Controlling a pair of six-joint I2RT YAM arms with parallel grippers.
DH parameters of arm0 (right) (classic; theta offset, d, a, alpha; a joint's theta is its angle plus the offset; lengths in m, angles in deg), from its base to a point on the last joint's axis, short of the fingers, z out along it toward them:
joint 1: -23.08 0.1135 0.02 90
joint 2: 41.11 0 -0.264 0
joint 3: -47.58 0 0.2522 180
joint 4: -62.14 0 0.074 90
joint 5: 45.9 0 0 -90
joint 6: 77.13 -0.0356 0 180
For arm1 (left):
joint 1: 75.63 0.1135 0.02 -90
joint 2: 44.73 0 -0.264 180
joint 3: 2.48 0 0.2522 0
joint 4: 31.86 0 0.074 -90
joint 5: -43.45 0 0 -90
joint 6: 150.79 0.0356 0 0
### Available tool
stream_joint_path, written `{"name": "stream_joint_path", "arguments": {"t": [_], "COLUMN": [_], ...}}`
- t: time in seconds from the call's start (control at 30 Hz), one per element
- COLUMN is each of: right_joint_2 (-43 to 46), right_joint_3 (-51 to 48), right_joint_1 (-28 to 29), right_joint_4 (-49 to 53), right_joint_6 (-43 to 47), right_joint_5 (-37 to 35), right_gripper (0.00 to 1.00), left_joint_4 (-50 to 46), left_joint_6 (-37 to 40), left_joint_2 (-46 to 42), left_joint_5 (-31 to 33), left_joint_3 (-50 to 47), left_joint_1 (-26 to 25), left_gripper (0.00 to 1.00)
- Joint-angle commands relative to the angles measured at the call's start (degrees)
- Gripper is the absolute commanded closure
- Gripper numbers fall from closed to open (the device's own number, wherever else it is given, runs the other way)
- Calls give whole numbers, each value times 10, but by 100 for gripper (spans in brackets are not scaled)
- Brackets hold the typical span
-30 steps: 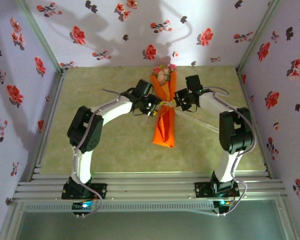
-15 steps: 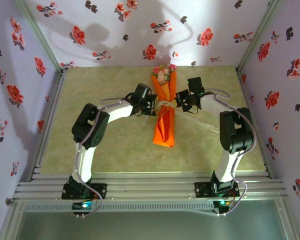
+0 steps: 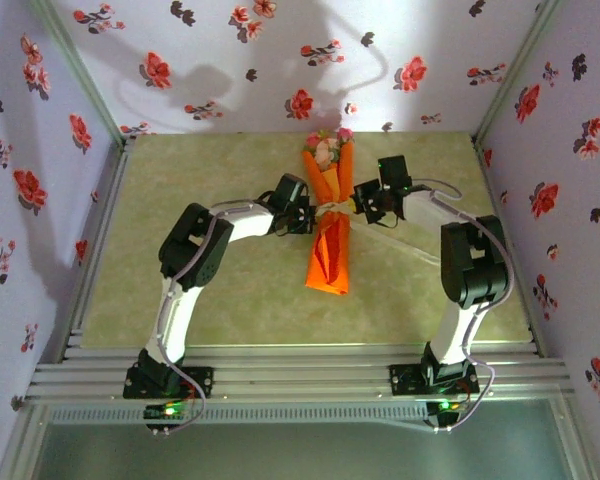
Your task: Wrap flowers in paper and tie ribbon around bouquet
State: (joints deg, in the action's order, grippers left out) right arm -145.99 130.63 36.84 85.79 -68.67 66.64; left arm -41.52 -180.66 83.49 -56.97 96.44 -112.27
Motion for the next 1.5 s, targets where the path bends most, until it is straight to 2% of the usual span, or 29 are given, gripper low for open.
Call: {"name": "stream_joint_path", "arguments": {"t": [0.0,0.1,0.23,0.53,0.97,1.1,1.47], "right_joint_2": [27,33,32,30,40,36,50], "right_joint_3": [-19,-37,-87,-164,-223,-220,-240], "right_joint_1": [-18,-30,-49,-81,-129,-132,-160], "right_joint_4": [-25,-52,-157,-285,-322,-313,-276], "right_joint_6": [-7,-7,-46,-107,-121,-113,-93], "right_joint_5": [-6,-8,0,-23,-47,-43,-65], "right_gripper": [100,100,100,100,100,100,100], "left_joint_4": [16,15,-22,-69,-98,-93,-94], "left_joint_6": [-69,-36,16,77,122,125,129], "left_joint_2": [0,-17,-41,-72,-80,-65,-85], "left_joint_5": [21,19,0,-27,-43,-60,-54], "left_joint_3": [5,-2,-2,-15,-4,10,-18], "left_joint_1": [2,7,12,18,34,34,47], "left_gripper": [100,100,100,100,100,100,100]}}
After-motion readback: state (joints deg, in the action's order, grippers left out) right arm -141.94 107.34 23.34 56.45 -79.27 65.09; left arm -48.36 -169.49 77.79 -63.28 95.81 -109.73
